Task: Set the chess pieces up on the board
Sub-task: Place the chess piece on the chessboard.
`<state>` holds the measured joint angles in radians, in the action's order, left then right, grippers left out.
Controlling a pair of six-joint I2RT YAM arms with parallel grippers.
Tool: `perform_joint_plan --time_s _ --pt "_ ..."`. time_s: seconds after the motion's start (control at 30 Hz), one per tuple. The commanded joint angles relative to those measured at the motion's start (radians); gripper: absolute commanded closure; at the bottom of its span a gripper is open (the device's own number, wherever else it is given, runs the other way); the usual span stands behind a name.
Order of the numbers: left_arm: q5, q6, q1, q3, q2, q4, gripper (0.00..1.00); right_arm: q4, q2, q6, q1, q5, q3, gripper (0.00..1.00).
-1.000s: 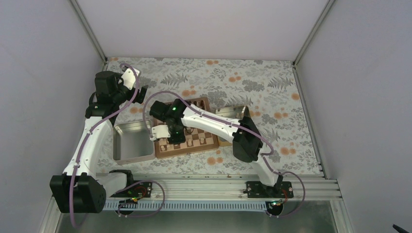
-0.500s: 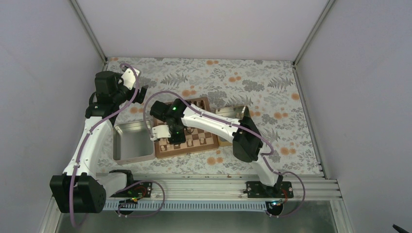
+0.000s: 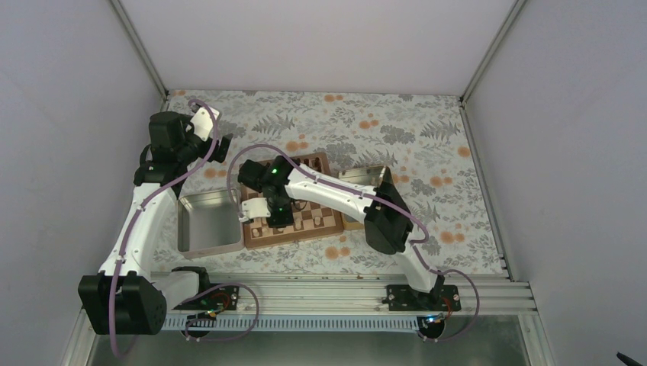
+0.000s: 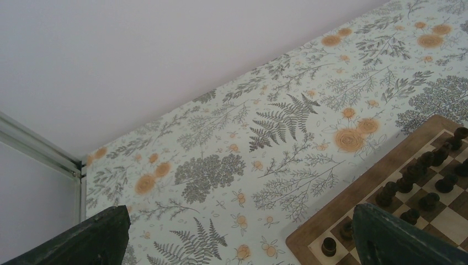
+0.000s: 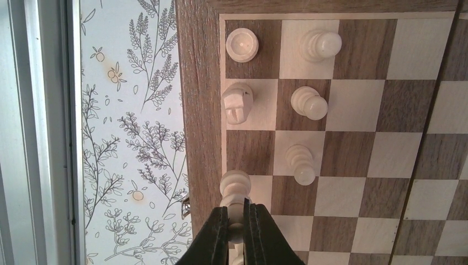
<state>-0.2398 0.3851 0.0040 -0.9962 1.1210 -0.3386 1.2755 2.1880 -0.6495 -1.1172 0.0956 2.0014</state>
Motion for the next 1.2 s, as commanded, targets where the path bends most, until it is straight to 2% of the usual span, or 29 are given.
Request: perform_joint_plan --time_s 0.0,1.0,1.17 --pt "-0.001 0.012 0.004 0.006 -0.013 0.003 0.0 0.0 -0.001 0.006 0.005 0.03 0.009 0.96" --pt "-0.005 0.014 0.005 0.011 -0.017 0.005 0.0 -0.004 0.062 0.013 0.003 0.0 0.085 0.96" --pt "-0.005 0.014 0.005 0.012 -0.018 0.005 0.0 -0.006 0.061 0.017 0.004 -0.004 0.082 0.89"
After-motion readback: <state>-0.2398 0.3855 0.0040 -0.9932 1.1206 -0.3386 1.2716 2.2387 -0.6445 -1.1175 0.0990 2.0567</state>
